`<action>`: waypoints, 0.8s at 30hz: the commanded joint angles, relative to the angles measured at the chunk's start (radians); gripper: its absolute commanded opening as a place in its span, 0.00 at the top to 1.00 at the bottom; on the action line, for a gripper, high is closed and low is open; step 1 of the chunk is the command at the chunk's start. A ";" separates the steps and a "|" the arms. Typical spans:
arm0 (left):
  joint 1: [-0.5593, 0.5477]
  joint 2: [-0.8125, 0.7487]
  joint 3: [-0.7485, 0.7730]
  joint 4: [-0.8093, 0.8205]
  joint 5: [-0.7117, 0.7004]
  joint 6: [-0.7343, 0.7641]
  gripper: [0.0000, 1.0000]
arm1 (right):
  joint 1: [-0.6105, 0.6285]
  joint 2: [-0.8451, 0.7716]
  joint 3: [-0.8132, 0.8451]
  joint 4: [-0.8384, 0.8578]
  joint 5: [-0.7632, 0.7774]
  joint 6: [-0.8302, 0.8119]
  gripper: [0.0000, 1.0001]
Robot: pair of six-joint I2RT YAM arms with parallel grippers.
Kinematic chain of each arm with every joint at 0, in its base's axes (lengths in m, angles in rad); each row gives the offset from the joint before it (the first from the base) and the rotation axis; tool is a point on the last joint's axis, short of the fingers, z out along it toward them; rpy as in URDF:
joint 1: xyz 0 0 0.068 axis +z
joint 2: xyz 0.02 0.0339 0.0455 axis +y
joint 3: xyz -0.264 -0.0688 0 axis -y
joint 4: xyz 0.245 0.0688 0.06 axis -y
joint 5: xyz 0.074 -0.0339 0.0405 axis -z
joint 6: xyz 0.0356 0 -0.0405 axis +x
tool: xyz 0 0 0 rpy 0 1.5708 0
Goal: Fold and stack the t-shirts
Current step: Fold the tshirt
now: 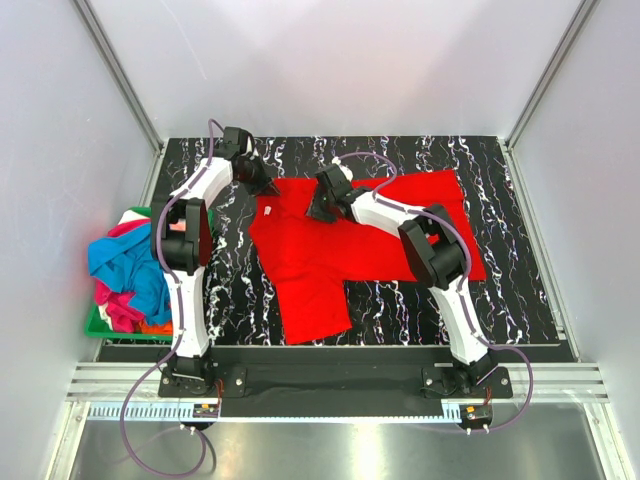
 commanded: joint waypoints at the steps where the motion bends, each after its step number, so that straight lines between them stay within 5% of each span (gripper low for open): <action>1: 0.003 -0.001 0.044 0.020 -0.008 0.010 1.00 | 0.013 0.021 0.028 0.033 0.031 0.015 0.62; 7: 0.004 -0.004 0.046 0.020 -0.008 0.010 1.00 | 0.013 0.035 0.034 0.030 0.036 0.023 0.70; 13: 0.003 -0.018 0.037 0.020 -0.009 0.010 1.00 | 0.013 0.035 0.052 0.030 0.031 -0.026 0.99; 24: 0.001 -0.120 -0.038 0.014 -0.027 -0.022 1.00 | 0.011 -0.123 -0.014 0.031 0.029 -0.088 1.00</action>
